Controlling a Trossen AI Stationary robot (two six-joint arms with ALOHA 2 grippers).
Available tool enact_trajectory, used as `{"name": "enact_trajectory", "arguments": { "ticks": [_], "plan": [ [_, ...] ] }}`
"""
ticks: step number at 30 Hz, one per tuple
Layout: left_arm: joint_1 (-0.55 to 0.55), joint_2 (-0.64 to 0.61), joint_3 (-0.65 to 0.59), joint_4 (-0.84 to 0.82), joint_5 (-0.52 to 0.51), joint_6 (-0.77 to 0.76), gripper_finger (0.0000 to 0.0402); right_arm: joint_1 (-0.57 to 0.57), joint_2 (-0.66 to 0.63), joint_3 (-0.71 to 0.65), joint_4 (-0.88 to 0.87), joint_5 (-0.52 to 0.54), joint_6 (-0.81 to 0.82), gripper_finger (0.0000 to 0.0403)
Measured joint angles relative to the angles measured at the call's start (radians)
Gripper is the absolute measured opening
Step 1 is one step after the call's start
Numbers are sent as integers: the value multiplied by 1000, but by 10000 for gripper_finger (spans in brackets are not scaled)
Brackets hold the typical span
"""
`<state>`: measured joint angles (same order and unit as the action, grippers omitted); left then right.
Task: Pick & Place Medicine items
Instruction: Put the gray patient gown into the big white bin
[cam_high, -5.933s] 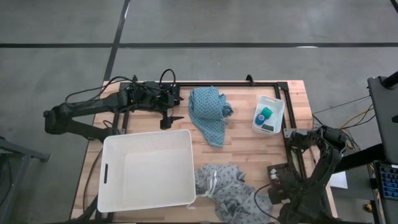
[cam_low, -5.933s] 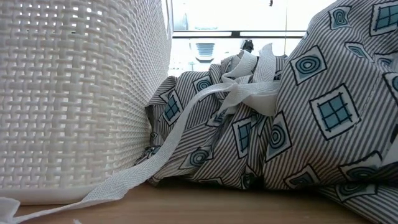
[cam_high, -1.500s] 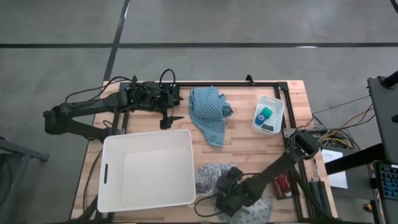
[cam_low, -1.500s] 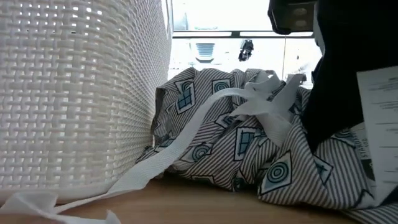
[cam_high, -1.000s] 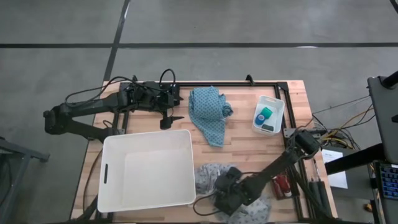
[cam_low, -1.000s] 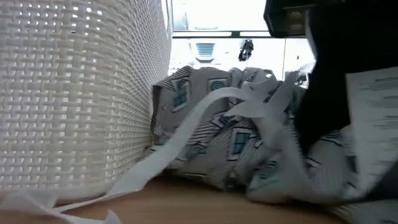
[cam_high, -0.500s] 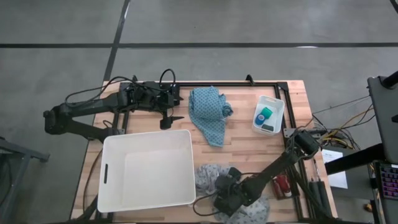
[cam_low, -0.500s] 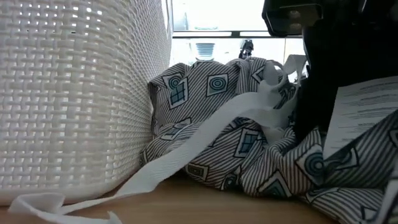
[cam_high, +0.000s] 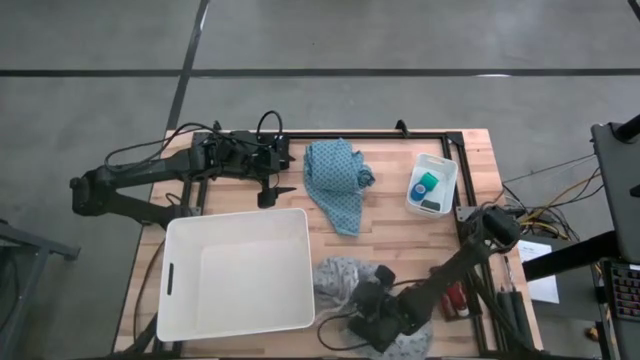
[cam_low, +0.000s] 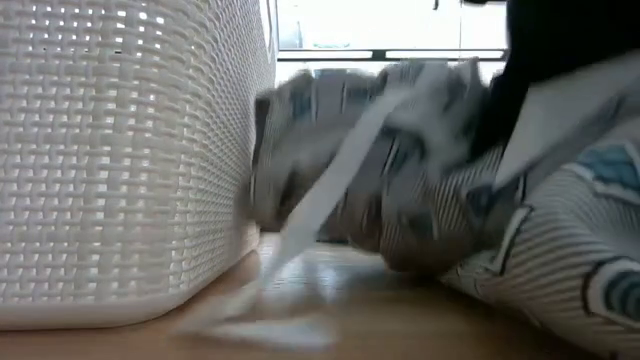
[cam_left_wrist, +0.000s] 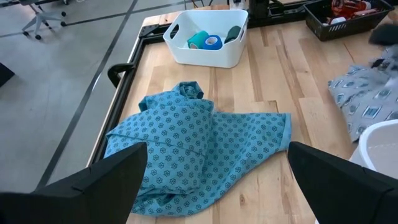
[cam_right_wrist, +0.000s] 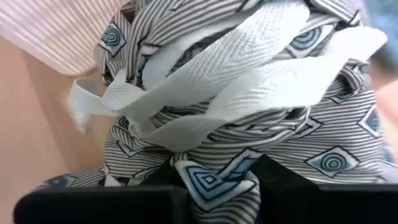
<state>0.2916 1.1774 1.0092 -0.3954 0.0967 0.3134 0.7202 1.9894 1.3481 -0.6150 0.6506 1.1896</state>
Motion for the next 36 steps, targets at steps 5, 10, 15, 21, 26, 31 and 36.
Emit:
{"name": "enact_trajectory", "arguments": {
  "ticks": [5,10,15,21,26,31,36],
  "plan": [
    [0,0,0,0,0,0,393,47,-59,0,-59,139,28,54],
    [0,0,0,0,0,0,393,91,-126,2,-89,316,27,53],
    [0,0,0,0,0,0,393,123,-198,3,-140,458,23,53],
    [0,0,0,0,0,0,393,152,-283,3,-143,642,-90,57],
    [0,0,0,0,0,0,393,154,-357,4,-135,732,-191,62],
    [0,0,0,0,0,0,393,150,-409,4,-80,768,-346,54],
    [0,0,0,0,0,0,393,139,-443,4,121,763,-643,55]
  ]
}}
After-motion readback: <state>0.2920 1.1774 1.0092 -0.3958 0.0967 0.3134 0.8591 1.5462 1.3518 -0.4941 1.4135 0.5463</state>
